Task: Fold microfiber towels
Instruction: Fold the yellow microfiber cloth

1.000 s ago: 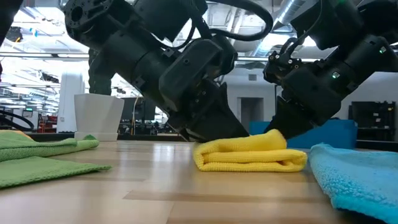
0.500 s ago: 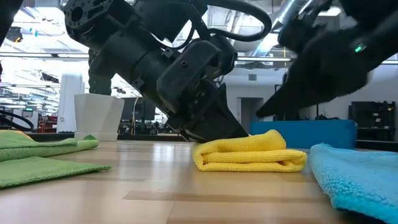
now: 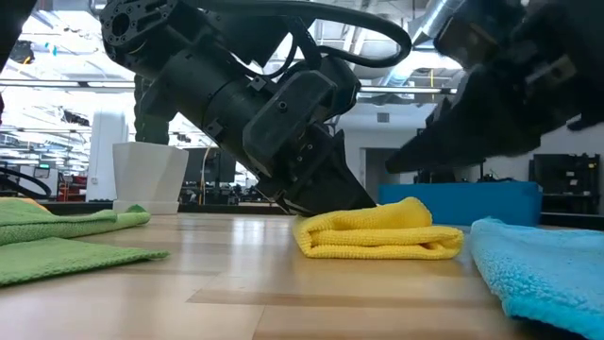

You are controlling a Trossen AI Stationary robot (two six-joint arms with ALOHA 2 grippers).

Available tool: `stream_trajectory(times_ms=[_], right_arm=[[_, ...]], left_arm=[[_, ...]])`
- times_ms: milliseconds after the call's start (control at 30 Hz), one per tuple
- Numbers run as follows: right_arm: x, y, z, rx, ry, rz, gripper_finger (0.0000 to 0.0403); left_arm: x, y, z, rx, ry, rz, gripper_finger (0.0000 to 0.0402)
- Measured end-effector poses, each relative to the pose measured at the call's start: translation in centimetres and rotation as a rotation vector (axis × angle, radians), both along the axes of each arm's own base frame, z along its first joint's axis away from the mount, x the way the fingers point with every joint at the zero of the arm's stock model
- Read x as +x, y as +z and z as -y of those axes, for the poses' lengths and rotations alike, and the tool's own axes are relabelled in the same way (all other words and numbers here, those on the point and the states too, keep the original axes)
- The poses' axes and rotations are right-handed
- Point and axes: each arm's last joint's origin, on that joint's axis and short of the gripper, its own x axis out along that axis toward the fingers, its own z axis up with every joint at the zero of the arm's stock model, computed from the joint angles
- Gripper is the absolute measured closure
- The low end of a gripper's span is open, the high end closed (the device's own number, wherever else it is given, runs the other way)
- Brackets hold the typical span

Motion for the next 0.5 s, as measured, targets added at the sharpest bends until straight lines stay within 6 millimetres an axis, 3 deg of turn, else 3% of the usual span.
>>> stream_trajectory(times_ms=[233, 500], right_arm=[[0.0, -2.7, -0.9, 0.112, 0.034, -0.047, 0.0301], [-0.8, -3.1, -1.8, 0.136, 0.008, -0.061, 0.0301]], left_arm=[[0.0, 0.0, 0.0, -0.009, 0.007, -0.001, 0.0354], [0.1, 0.4, -0.4, 0.030, 0.032, 0.018, 0.0354]])
